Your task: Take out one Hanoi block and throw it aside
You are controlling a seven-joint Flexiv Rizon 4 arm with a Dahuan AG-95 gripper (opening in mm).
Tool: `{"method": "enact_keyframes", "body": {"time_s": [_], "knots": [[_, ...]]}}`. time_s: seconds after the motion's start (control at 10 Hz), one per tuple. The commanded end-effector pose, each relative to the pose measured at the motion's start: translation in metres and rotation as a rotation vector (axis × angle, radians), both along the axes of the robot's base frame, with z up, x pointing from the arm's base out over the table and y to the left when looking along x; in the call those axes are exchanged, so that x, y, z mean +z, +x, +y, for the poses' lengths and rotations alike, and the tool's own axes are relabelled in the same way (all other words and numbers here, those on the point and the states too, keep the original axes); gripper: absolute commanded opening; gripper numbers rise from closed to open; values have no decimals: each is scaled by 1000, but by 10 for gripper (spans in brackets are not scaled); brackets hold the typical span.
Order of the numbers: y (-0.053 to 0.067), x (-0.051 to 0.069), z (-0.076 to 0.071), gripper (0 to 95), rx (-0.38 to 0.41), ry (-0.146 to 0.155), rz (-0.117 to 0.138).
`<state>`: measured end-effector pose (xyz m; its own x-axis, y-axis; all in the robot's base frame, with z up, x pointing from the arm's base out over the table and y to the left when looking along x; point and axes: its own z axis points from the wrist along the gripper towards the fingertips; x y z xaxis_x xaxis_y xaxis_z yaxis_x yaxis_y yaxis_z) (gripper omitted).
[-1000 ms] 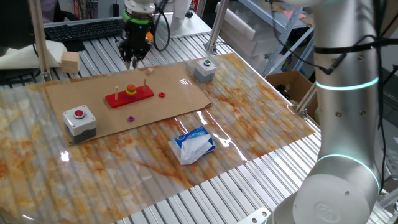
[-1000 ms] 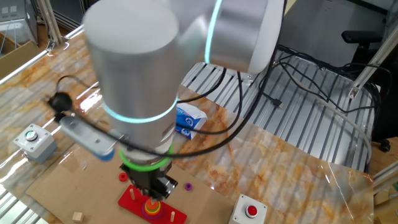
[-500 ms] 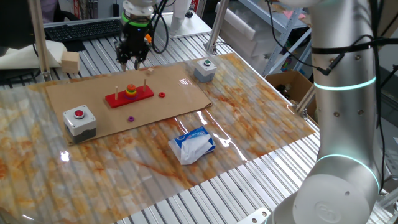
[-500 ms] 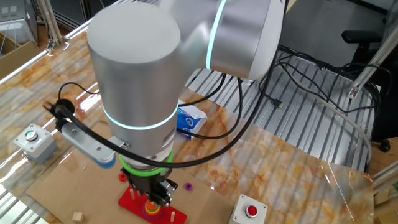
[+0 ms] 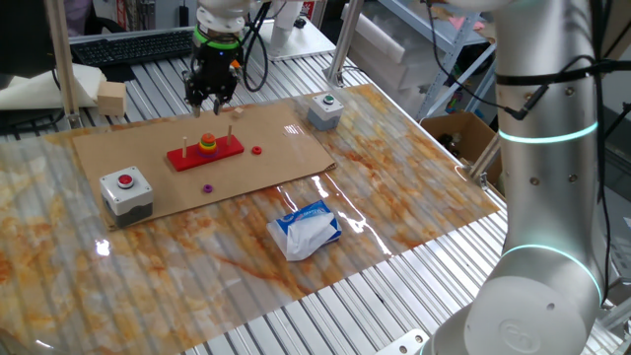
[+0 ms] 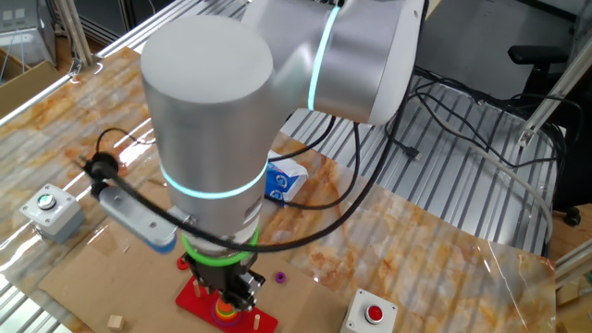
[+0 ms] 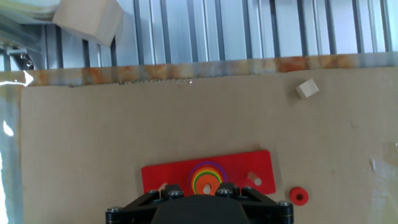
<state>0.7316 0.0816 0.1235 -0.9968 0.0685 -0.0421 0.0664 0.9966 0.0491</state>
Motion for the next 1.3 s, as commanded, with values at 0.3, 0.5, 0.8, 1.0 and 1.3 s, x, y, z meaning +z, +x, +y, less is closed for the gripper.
{"method": "enact_keyframes", "body": {"time_s": [0.3, 0.5, 0.8, 1.0, 1.3], "knots": [[-1, -3, -1, 380, 0, -1, -5], [2, -2, -2, 380, 5, -1, -10], [11, 1, -5, 380, 16, 1, -11], [12, 0, -5, 380, 12, 3, -12], [8, -2, -3, 380, -3, 4, -11]]}}
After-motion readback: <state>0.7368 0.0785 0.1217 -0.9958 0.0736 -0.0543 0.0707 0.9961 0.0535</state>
